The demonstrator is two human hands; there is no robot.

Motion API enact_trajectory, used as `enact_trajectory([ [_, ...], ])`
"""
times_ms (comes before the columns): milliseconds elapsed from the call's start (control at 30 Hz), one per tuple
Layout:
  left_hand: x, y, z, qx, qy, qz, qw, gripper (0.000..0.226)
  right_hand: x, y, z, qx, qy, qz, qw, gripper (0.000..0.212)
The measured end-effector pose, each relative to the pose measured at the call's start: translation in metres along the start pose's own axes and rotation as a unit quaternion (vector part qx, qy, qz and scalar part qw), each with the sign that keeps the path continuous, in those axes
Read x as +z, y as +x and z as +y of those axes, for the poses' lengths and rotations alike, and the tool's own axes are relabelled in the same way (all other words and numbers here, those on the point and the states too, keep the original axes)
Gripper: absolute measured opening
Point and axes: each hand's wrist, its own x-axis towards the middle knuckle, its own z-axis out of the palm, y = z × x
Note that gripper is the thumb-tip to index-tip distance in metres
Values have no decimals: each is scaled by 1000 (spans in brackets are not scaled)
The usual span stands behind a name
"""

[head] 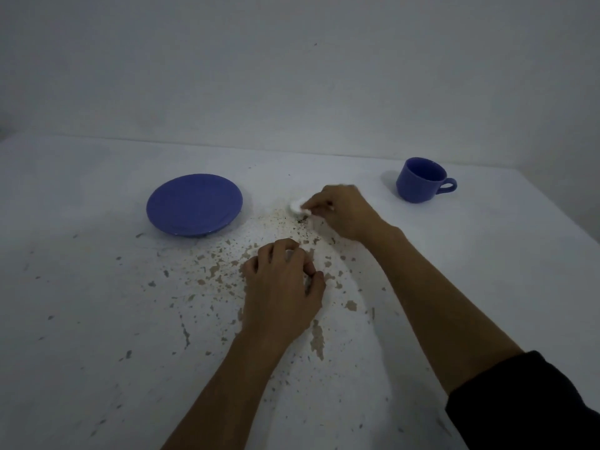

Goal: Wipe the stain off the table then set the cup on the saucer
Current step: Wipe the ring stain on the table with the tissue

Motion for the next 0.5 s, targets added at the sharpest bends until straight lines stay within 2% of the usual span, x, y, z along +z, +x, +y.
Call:
enact_trajectory([
  [67,0,0,0,1,0,3,1000,15,2,8,6,31,21,64,997,23],
  [100,0,0,0,3,1,3,1000,15,8,12,5,37,9,64,997,24],
  [233,0,0,0,-1,2,-4,1000,16,40,7,-5,-6,-69,18,997,23],
  [333,0,1,0,-2,4,-2,1000,15,35,-2,-3,-42,-67,-3,997,27],
  [433,0,0,0,-1,1,-1,1000,14,15,-5,-3,8,16,-43,999,26],
  [500,0,0,0,-1,3,-1,1000,14,7,-7,-4,91,152,-15,984,24],
])
